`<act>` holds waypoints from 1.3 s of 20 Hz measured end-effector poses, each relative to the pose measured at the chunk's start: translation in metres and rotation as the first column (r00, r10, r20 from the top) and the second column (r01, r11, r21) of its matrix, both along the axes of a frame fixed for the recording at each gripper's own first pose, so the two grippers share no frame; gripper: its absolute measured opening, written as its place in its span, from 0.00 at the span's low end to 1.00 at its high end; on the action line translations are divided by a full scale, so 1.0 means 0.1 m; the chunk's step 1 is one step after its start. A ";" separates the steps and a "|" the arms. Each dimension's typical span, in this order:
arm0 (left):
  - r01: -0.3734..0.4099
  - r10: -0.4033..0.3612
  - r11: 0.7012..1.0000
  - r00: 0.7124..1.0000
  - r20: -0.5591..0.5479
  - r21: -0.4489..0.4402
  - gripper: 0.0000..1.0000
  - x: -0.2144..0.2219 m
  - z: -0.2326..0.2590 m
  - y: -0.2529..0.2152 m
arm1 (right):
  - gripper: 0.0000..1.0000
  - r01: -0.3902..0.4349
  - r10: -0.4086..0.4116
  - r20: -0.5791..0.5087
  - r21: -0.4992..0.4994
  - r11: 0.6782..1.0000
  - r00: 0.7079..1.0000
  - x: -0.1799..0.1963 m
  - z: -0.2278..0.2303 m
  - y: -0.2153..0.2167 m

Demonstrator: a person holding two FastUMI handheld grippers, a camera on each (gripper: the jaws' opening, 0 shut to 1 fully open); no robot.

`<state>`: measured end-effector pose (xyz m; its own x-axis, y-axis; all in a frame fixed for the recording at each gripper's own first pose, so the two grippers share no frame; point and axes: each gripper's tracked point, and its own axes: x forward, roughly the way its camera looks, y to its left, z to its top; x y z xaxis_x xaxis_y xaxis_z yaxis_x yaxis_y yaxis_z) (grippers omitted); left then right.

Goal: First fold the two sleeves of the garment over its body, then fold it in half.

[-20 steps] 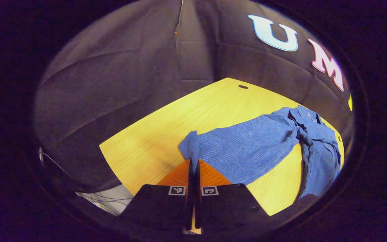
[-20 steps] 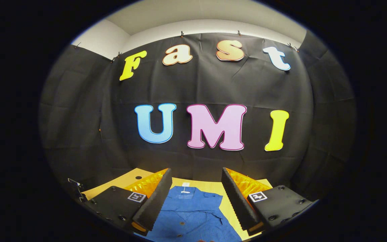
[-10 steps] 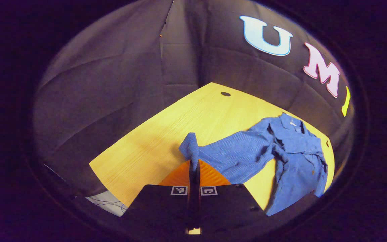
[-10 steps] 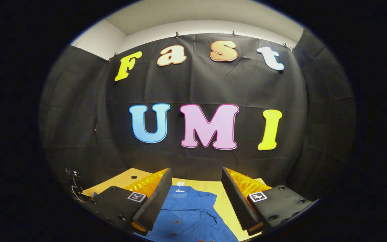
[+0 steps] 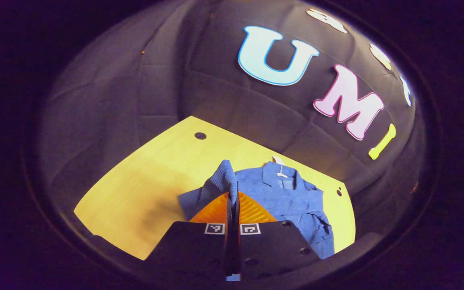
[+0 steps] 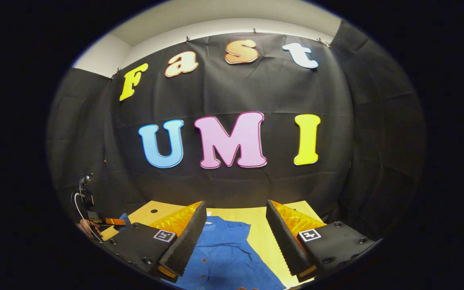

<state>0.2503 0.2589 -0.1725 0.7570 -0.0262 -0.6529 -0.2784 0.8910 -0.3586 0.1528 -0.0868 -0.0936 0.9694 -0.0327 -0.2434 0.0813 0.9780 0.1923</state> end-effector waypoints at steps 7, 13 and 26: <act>0.180 -0.178 0.983 0.983 -0.049 0.043 0.00 0.85 -0.13 -0.92 | 0.95 0.142 -0.141 -0.036 0.023 0.990 0.989 -0.17 -0.13 -0.68; 0.320 -0.304 0.943 0.940 -0.157 0.091 0.00 1.51 -0.65 -1.62 | 0.95 0.226 -0.227 -0.102 -0.017 0.974 0.969 -0.42 -0.33 -1.12; 0.397 -0.370 0.916 0.886 -0.279 0.048 0.07 2.05 -1.30 -2.68 | 0.95 0.287 -0.296 -0.187 -0.077 0.955 0.937 -0.61 -0.57 -1.48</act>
<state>0.4553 -0.0093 -0.3022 0.5055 -0.2035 -0.8385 0.0220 0.9745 -0.2233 0.0918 -0.2350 -0.1508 0.8496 -0.3228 -0.4172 0.3951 0.9134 0.0977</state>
